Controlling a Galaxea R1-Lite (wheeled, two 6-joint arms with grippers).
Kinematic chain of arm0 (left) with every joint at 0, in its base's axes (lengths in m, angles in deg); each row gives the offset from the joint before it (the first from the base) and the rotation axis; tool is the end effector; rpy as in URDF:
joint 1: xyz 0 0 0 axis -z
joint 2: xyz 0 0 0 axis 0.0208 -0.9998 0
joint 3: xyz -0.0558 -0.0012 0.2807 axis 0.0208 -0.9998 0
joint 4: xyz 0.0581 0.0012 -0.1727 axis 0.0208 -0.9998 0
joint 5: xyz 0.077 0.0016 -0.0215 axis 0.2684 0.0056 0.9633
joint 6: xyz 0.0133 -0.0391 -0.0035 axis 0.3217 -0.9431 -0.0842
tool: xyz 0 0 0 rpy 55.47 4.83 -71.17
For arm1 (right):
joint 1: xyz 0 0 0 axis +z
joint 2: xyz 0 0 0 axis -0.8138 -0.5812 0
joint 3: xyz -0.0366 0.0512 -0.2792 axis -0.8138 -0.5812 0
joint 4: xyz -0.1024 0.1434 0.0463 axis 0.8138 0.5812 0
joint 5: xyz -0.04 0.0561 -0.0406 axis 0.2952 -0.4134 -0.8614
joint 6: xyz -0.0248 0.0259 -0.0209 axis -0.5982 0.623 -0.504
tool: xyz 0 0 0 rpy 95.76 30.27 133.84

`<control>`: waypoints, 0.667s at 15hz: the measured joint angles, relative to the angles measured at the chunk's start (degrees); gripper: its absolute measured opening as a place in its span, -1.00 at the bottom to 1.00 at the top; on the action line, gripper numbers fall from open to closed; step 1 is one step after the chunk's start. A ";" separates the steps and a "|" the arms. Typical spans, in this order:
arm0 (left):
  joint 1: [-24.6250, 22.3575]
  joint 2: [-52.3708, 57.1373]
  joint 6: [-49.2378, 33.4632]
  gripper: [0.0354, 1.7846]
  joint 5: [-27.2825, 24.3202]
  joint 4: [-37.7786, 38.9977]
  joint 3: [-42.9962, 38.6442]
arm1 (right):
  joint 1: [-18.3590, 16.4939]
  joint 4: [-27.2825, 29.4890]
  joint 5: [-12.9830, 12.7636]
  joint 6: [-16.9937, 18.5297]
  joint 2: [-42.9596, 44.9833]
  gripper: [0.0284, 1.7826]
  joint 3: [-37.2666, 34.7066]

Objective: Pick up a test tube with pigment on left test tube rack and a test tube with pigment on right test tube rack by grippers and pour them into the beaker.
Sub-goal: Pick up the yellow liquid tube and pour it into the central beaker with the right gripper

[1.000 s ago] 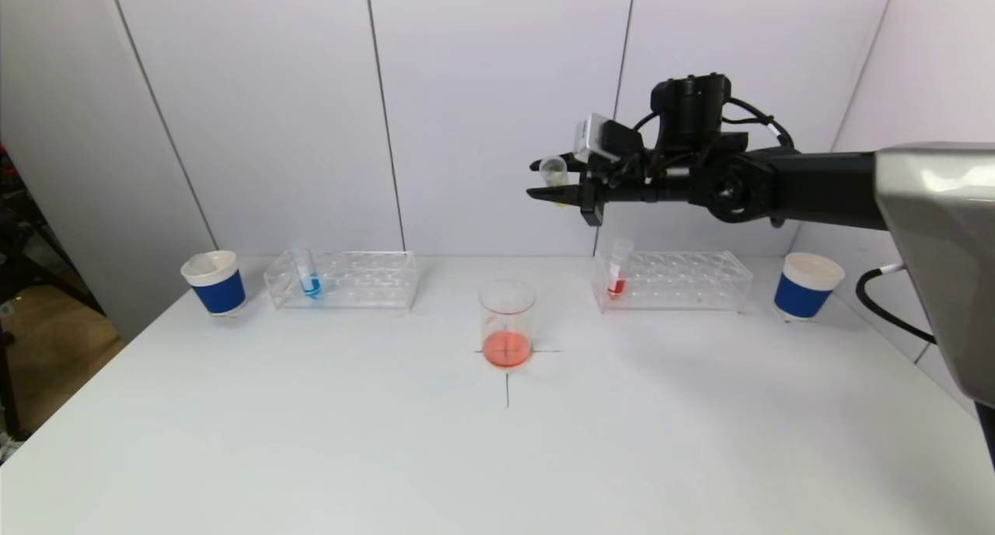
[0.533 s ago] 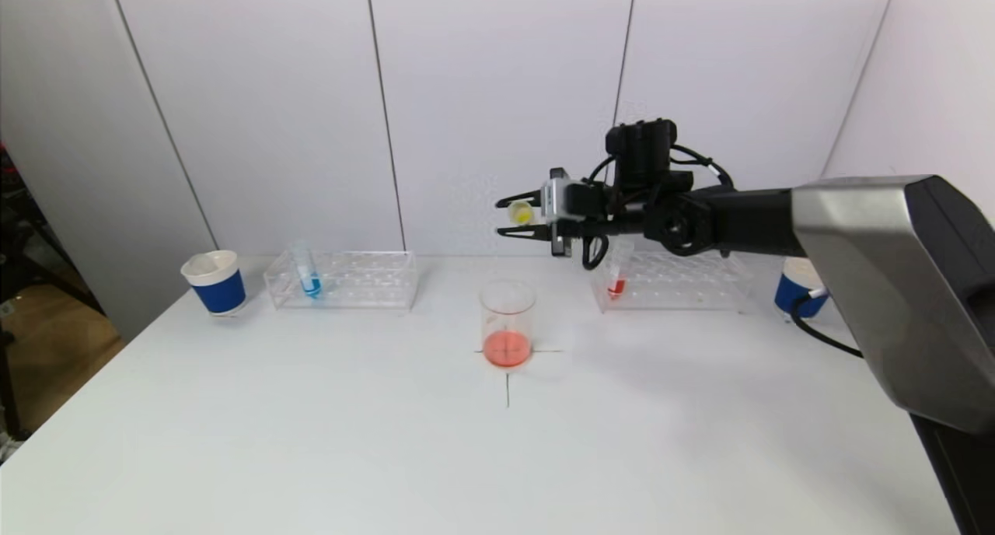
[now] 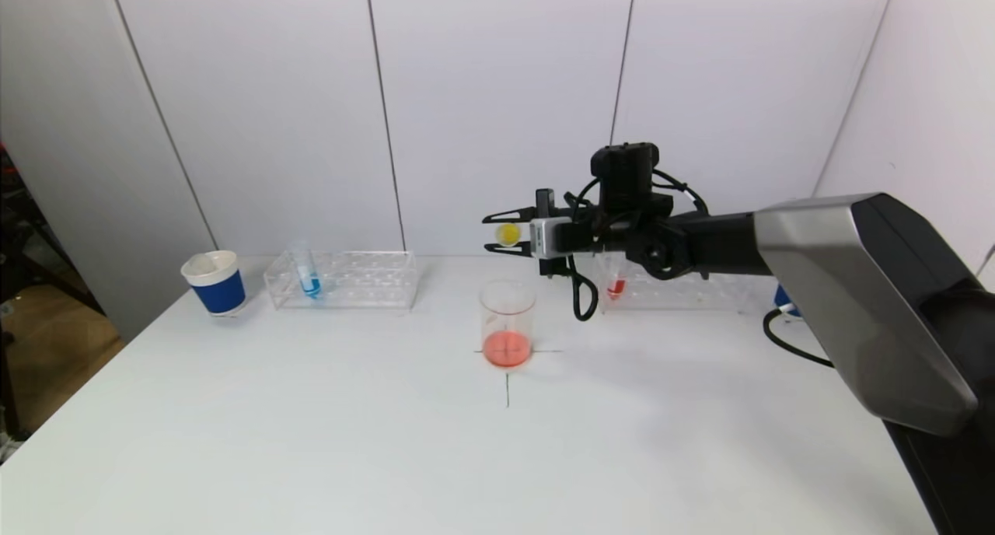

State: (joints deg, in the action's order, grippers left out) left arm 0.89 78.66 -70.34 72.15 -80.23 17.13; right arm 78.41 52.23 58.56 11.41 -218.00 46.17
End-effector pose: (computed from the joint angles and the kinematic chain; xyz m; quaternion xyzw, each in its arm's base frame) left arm 0.0012 0.0002 0.0756 -0.0004 0.0001 0.0063 1.0000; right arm 0.4487 0.2348 0.1357 -0.4677 -0.2884 0.5460 0.6324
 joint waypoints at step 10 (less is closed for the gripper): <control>0.00 0.00 0.00 0.99 0.00 0.00 0.00 | -1.26 -5.06 -0.02 -5.55 -4.52 -0.39 0.37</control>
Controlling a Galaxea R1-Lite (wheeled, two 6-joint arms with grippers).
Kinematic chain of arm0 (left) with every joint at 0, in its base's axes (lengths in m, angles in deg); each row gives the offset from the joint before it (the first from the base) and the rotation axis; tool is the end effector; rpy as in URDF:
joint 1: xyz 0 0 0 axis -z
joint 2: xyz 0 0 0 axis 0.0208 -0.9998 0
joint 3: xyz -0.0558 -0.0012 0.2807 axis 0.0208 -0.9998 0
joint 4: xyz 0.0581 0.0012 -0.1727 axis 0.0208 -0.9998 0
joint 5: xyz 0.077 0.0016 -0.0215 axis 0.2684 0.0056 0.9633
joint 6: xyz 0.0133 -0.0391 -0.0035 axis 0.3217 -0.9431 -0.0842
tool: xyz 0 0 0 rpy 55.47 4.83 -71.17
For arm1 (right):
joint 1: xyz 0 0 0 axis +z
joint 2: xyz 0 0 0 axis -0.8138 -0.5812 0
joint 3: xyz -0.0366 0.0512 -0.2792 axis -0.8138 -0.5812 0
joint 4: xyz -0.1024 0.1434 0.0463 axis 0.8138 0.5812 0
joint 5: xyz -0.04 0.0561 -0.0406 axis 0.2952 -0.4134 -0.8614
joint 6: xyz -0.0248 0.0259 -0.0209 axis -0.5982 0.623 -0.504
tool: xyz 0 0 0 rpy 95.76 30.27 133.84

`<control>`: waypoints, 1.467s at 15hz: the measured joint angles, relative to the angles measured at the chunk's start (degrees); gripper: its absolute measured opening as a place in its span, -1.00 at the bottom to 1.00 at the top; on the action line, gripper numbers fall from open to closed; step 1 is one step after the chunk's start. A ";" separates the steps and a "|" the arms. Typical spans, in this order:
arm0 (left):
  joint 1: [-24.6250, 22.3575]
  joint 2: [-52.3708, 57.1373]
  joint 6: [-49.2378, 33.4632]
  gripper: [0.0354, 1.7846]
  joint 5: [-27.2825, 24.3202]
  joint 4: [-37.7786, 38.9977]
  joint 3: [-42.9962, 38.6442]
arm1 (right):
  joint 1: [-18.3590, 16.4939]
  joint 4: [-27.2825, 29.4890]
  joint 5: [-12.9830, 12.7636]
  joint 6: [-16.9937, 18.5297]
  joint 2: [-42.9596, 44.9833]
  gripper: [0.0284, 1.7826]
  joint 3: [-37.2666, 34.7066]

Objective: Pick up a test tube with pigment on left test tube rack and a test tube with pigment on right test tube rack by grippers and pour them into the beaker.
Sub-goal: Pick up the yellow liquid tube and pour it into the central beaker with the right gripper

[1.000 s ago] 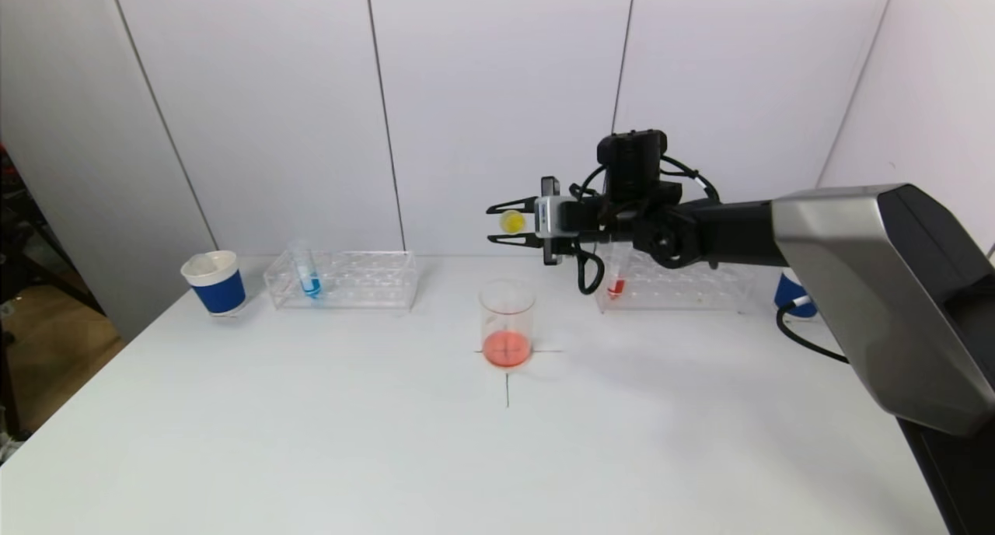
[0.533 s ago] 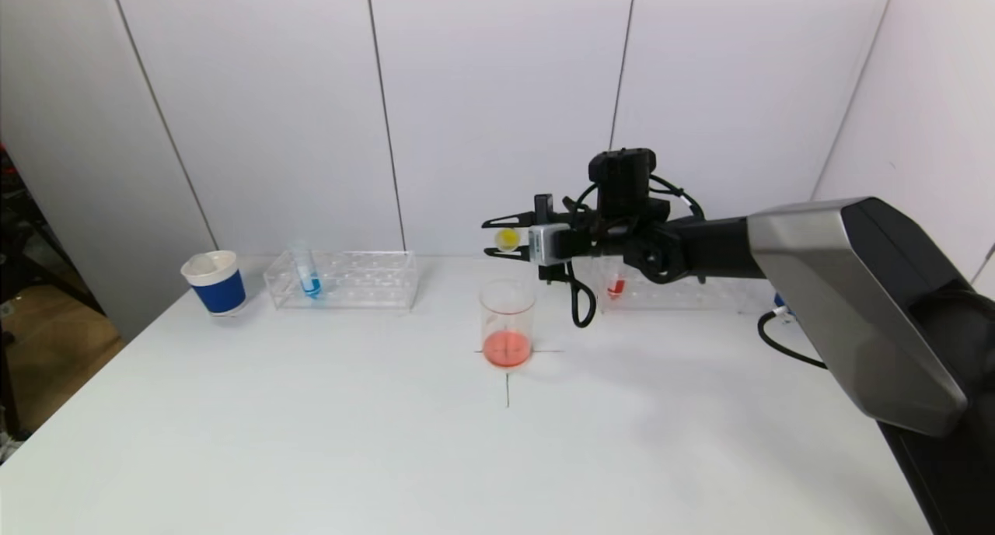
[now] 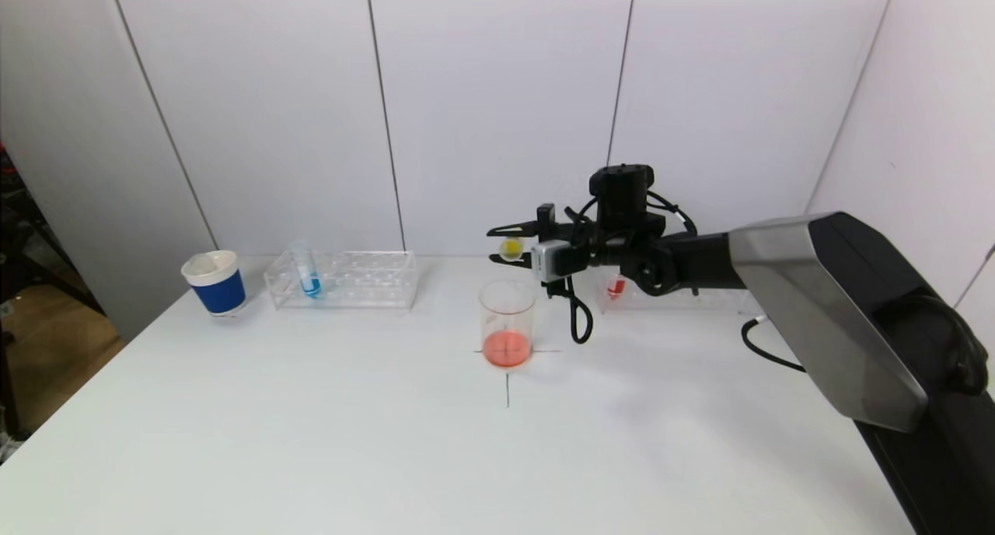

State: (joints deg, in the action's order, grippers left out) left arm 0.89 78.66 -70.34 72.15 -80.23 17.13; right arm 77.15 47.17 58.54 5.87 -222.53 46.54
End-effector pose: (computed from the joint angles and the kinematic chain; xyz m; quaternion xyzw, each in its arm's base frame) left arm 0.0012 0.0002 0.0756 -0.0004 0.0001 0.0063 1.0000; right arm 0.4648 0.2295 0.1061 -0.5031 -0.3149 0.5200 0.6142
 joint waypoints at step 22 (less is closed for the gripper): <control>-0.02 0.00 -0.02 0.99 0.00 0.00 0.00 | -1.11 -15.18 -4.40 -17.12 -1.23 -0.39 -5.55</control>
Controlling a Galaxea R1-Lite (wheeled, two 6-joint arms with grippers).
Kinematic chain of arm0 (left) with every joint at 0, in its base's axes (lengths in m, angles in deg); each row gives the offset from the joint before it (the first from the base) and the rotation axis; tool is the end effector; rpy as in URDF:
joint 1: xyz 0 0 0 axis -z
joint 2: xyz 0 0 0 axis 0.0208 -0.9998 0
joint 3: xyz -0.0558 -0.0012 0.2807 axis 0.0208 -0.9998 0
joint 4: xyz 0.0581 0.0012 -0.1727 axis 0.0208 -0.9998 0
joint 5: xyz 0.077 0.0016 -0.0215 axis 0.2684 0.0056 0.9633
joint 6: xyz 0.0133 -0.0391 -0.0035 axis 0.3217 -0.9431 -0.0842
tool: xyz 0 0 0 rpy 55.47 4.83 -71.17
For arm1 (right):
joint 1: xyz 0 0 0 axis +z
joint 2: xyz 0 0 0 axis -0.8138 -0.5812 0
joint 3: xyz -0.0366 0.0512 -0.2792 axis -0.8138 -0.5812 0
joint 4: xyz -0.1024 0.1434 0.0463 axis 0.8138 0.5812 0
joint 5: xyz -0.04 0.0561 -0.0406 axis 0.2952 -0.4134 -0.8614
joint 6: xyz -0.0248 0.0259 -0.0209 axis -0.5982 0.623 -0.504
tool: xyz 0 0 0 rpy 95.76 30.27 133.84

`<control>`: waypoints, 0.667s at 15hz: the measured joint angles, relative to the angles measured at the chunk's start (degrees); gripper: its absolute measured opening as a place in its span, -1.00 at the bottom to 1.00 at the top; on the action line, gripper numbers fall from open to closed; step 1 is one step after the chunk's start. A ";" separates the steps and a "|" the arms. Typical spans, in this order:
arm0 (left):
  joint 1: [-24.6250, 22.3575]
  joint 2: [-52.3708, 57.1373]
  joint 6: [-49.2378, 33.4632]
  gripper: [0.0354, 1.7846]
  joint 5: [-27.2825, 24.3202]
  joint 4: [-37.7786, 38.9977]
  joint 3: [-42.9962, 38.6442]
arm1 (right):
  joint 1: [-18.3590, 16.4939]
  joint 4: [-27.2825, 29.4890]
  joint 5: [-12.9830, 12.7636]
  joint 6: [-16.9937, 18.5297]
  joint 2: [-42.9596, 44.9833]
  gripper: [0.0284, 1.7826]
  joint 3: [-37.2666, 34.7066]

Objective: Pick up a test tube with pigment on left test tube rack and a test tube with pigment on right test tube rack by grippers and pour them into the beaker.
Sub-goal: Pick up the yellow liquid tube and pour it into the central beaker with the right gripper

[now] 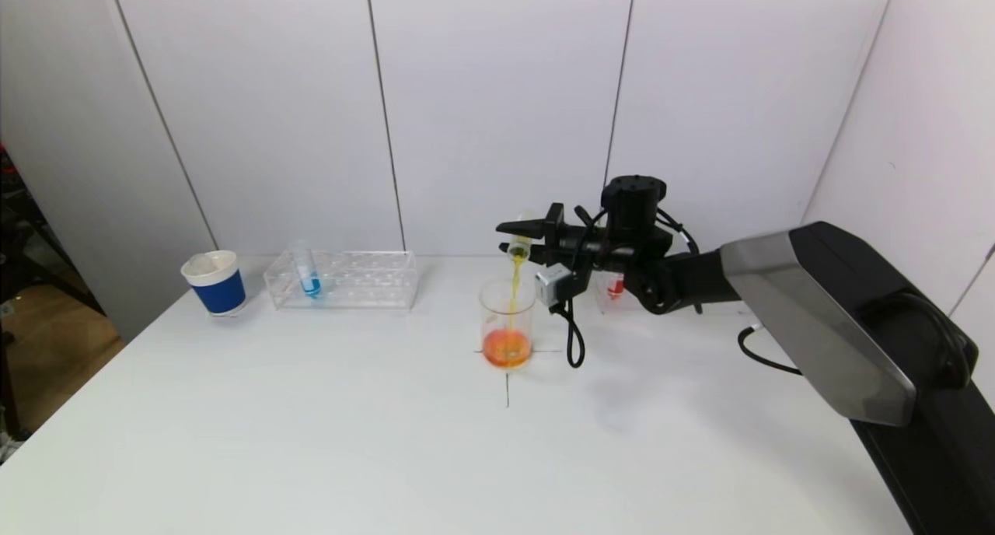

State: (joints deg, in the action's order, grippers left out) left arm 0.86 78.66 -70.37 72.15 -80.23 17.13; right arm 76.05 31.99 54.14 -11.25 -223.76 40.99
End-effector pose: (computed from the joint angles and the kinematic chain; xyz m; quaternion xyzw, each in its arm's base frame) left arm 0.0012 0.0002 0.0756 -0.0007 0.0001 0.0066 1.0000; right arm 0.4726 0.2197 0.0953 -0.6259 -0.4070 0.3904 0.5387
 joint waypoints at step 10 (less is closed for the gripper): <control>0.02 0.00 0.00 0.99 0.00 0.00 0.00 | 0.59 -3.08 -1.22 -4.50 0.71 -0.39 -1.67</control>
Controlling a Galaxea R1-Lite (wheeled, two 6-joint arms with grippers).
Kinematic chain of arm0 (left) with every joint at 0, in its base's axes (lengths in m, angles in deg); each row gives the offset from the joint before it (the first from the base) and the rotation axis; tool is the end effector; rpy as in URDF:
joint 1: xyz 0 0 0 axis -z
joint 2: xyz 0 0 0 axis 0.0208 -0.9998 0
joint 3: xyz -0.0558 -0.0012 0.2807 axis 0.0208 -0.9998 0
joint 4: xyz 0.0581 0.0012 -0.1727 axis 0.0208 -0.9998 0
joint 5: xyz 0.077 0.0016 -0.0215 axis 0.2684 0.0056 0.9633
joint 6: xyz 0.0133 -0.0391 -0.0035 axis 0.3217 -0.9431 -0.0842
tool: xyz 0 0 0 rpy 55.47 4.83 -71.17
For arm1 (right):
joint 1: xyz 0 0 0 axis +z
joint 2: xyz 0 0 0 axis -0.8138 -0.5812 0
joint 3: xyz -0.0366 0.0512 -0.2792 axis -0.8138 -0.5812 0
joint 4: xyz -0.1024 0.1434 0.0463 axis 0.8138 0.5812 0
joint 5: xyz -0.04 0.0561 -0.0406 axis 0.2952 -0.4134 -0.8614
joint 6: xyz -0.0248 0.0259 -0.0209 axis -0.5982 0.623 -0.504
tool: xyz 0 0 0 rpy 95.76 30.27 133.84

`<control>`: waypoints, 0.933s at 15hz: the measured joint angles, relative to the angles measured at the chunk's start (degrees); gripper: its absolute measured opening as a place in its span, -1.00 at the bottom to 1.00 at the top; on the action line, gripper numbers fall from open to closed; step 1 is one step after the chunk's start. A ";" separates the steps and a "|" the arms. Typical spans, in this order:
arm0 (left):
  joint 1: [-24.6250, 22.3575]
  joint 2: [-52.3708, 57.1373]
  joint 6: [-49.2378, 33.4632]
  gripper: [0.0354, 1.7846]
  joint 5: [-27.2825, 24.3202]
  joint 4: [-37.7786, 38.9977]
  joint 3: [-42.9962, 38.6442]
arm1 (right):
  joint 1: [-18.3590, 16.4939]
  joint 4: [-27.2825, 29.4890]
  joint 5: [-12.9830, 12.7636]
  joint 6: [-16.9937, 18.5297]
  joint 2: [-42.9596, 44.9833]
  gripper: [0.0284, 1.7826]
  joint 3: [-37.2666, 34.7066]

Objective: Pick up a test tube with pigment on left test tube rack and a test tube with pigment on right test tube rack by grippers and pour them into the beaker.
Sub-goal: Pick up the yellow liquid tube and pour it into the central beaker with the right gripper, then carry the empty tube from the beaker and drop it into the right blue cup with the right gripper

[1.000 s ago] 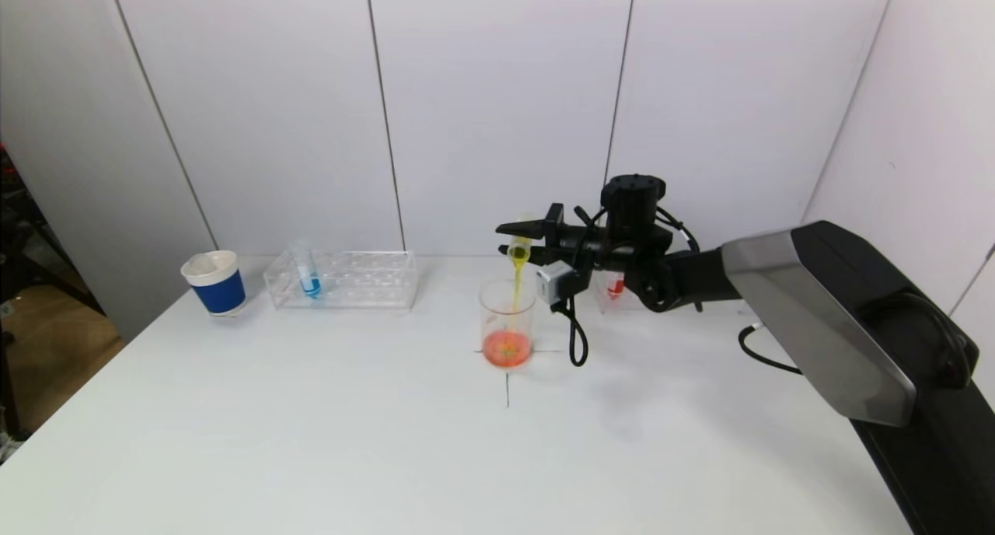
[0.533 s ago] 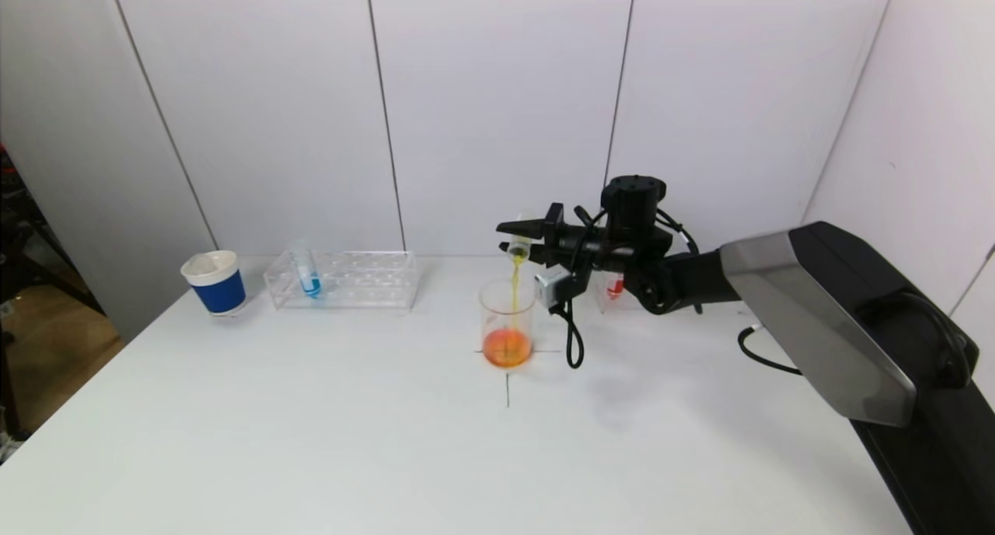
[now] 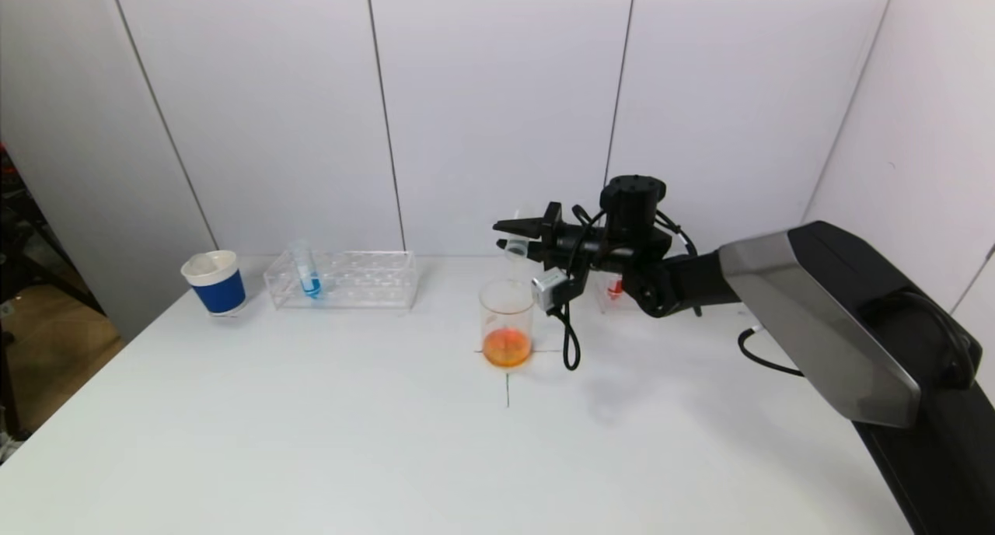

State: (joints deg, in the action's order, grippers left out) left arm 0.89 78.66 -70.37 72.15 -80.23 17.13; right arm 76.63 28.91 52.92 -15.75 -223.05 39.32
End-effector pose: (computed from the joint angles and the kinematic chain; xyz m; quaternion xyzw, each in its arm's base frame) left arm 0.0012 0.0002 0.0756 -0.0007 0.0001 0.0063 1.0000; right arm 0.4687 0.2231 0.0993 -0.6520 -0.4297 0.3573 0.5124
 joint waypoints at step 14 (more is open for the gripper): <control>0.01 0.00 0.00 0.99 0.00 0.00 0.00 | 0.46 -4.58 -3.15 -2.06 1.30 -0.39 -2.29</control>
State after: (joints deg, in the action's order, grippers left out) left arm 0.90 78.66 -70.37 72.15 -80.23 17.13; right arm 77.09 24.33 49.77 -17.81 -221.75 37.03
